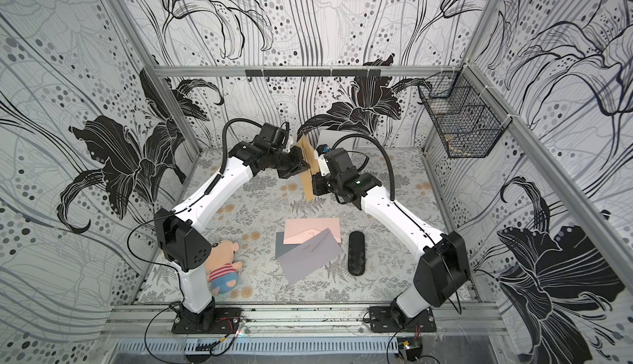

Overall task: Take the letter paper out of the envelope
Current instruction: Take out the letter paper from the envelope.

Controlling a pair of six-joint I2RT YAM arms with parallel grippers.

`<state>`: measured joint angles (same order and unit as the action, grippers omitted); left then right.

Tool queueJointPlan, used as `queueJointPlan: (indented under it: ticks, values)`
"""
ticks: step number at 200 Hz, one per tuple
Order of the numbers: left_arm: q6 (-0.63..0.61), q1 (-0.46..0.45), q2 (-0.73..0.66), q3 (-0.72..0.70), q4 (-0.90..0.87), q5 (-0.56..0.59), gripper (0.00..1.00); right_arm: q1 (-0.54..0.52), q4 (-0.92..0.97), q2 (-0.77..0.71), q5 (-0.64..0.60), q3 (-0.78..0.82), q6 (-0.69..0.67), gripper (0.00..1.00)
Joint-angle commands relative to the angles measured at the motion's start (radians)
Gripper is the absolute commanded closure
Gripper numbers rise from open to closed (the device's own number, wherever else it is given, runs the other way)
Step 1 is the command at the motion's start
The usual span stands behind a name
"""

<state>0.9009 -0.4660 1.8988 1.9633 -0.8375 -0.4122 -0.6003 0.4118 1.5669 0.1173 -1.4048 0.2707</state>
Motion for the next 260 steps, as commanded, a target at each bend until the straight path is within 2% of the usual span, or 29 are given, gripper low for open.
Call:
queueJointPlan:
  ticks: [1, 86, 133, 167, 206, 241, 260]
  values:
    - [0.013, 0.002, -0.021, 0.029, 0.034, -0.017, 1.0, 0.013, 0.036, 0.016, 0.034, -0.02, -0.014, 1.0]
    - [0.068, 0.006, -0.043, 0.059, 0.146, -0.08, 1.0, 0.081, 0.057, 0.057, 0.191, -0.017, 0.077, 1.0]
    - [0.118, 0.029, -0.072, 0.04, 0.237, -0.125, 1.0, 0.103, 0.082, 0.075, 0.211, -0.02, 0.127, 1.0]
    - [0.153, 0.064, -0.124, -0.032, 0.326, -0.145, 1.0, 0.124, 0.094, 0.066, 0.193, -0.012, 0.182, 1.0]
    - [0.174, 0.12, -0.174, -0.146, 0.41, -0.176, 1.0, 0.142, 0.138, -0.003, 0.102, 0.035, 0.245, 1.0]
    - [0.139, 0.135, -0.199, -0.24, 0.424, -0.17, 1.0, 0.185, 0.287, -0.158, -0.151, 0.141, 0.367, 1.0]
    - [0.158, 0.135, -0.208, -0.327, 0.495, -0.183, 1.0, 0.238, 0.315, -0.275, -0.204, 0.267, 0.475, 1.0]
